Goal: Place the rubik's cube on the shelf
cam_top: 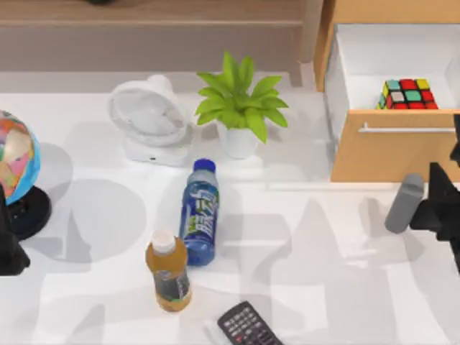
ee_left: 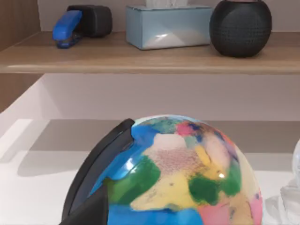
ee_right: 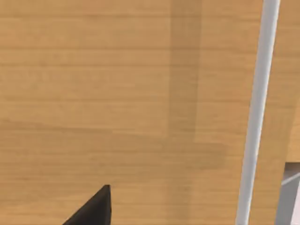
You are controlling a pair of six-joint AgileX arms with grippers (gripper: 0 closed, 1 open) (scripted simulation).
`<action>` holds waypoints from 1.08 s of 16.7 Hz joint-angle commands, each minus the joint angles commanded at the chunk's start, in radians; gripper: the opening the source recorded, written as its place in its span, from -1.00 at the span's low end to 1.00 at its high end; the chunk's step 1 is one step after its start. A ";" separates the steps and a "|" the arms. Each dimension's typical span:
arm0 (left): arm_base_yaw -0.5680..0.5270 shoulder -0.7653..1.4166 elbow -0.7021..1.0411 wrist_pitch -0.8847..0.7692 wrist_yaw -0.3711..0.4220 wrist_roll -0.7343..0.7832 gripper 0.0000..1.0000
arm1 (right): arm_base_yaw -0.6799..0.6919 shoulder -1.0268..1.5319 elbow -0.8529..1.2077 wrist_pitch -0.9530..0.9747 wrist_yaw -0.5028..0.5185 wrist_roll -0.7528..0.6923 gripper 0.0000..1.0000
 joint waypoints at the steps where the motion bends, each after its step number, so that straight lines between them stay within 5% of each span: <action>1: 0.000 0.000 0.000 0.000 0.000 0.000 1.00 | 0.005 -0.002 -0.012 0.011 0.005 0.000 1.00; 10: 0.000 0.000 0.000 0.000 0.000 0.000 1.00 | 0.071 -0.016 0.027 -0.092 -0.041 0.062 1.00; 18: 0.000 0.000 0.000 0.000 0.000 0.000 1.00 | 0.198 -0.202 0.389 -0.719 -0.202 0.435 1.00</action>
